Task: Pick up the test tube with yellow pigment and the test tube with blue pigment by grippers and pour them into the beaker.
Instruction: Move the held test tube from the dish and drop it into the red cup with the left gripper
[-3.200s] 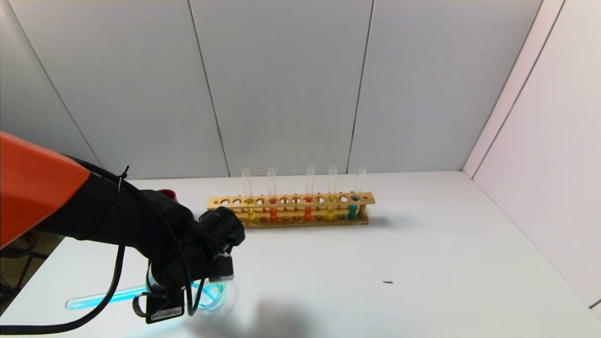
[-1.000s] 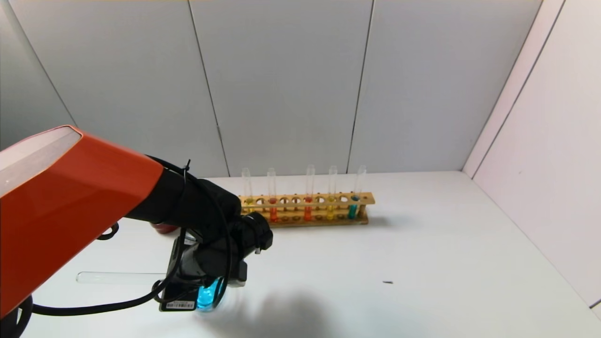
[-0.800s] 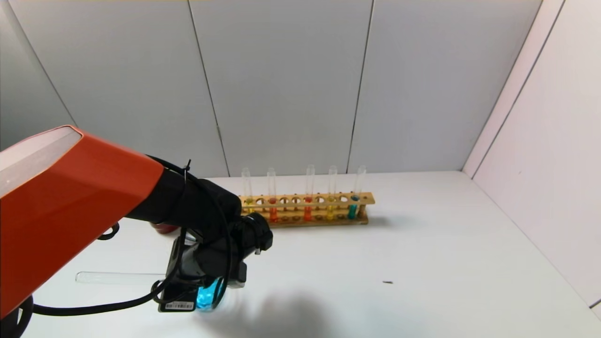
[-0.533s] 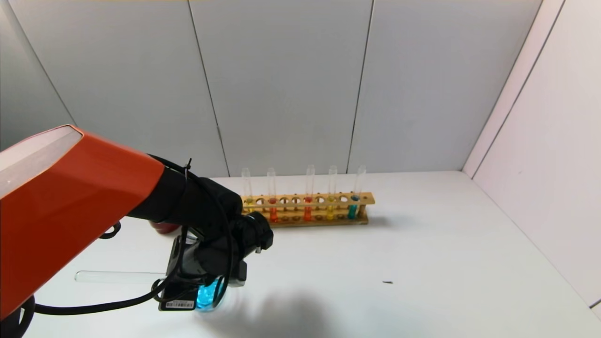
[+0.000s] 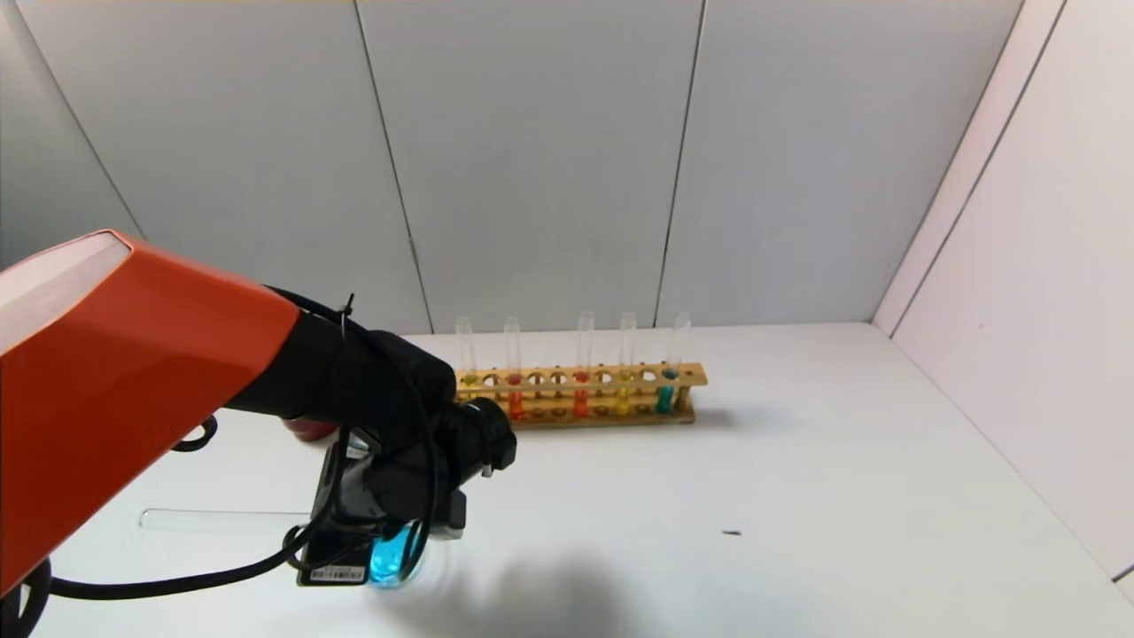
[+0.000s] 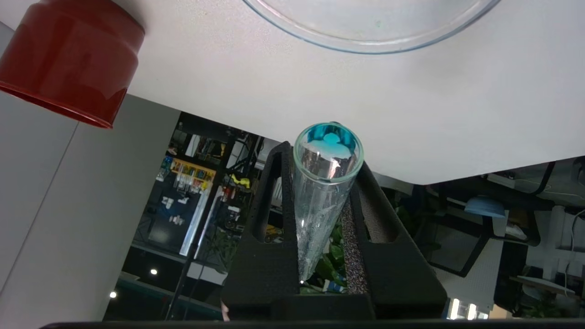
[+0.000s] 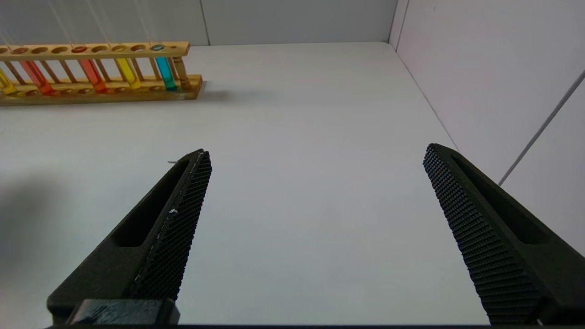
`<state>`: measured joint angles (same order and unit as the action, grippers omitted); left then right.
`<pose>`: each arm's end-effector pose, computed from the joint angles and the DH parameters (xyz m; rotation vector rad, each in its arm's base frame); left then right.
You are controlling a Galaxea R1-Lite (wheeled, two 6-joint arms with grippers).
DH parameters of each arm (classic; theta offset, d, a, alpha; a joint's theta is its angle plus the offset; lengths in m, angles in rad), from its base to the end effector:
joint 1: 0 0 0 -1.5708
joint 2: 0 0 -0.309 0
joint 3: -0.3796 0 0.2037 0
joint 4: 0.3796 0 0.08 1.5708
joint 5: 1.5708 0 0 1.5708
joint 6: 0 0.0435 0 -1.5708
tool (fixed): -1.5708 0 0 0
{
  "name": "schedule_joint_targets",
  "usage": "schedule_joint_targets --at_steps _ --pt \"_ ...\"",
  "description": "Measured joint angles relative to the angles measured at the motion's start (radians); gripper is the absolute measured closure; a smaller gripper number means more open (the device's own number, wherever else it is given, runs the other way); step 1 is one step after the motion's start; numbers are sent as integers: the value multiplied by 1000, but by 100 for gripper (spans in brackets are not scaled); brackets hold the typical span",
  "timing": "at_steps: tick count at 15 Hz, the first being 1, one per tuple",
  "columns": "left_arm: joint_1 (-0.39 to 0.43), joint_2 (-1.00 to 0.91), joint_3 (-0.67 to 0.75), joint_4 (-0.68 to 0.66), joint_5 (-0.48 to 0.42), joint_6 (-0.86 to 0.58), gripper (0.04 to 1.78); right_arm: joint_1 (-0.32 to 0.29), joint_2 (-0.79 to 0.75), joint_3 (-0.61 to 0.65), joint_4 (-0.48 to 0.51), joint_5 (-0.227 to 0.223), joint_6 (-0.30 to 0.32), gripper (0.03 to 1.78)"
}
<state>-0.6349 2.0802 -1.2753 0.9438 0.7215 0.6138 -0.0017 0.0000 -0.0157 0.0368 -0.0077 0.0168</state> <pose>0.2717 -0.1645 0.0748 1.6019 1.4188 -0.3781 0.0025 -0.0003 0.0758 0.0167 0.0210 -0.0096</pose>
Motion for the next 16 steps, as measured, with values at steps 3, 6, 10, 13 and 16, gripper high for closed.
schedule_joint_targets --at_steps 3,6,10,13,16 --pt "-3 -58 22 0 -11 -10 150 0 0 0 0 0 0 11" --pt "-11 -155 58 -6 -51 -63 150 0 0 0 0 0 0 11" --pt "-25 -250 81 -6 -115 -310 150 0 0 0 0 0 0 11" --pt "-25 -318 83 -14 -118 -441 150 0 0 0 0 0 -1 11" --pt "-18 -371 75 -56 -114 -563 150 0 0 0 0 0 -1 11"
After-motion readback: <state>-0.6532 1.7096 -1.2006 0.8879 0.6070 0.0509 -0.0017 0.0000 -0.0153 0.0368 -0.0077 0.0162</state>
